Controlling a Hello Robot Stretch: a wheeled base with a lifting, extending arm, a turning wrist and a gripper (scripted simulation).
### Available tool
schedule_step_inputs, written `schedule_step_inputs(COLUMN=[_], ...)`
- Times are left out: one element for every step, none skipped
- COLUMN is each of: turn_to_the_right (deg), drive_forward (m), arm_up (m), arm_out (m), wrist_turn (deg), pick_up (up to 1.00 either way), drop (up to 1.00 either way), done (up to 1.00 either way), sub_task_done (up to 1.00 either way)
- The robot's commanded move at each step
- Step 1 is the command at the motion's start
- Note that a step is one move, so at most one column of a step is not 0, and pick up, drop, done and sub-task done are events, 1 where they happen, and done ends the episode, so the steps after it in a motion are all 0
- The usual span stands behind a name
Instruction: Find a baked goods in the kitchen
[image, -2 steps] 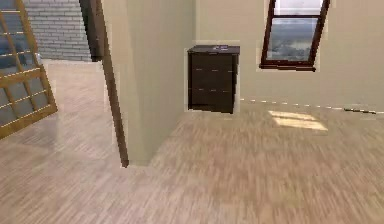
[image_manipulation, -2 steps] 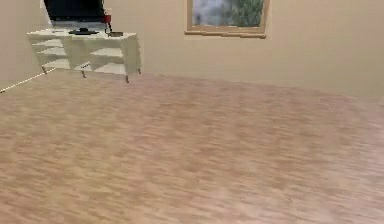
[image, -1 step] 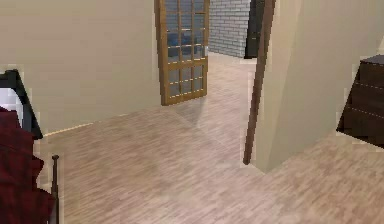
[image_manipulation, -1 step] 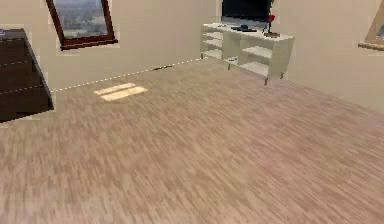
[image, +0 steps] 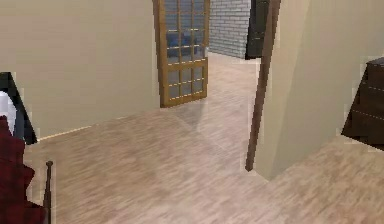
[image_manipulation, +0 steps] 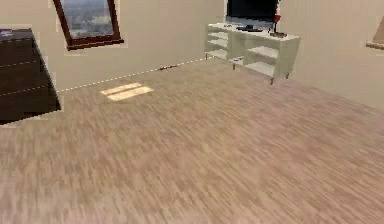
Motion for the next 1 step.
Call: schedule_step_inputs(turn_to_the_right=[6.0], drive_forward=[0.00], arm_up=[0.00], arm_out=[0.00], wrist_turn=[0.0], pick_up=[0.00], drop=[0.00], done=[0.00], sub_task_done=[0.00])
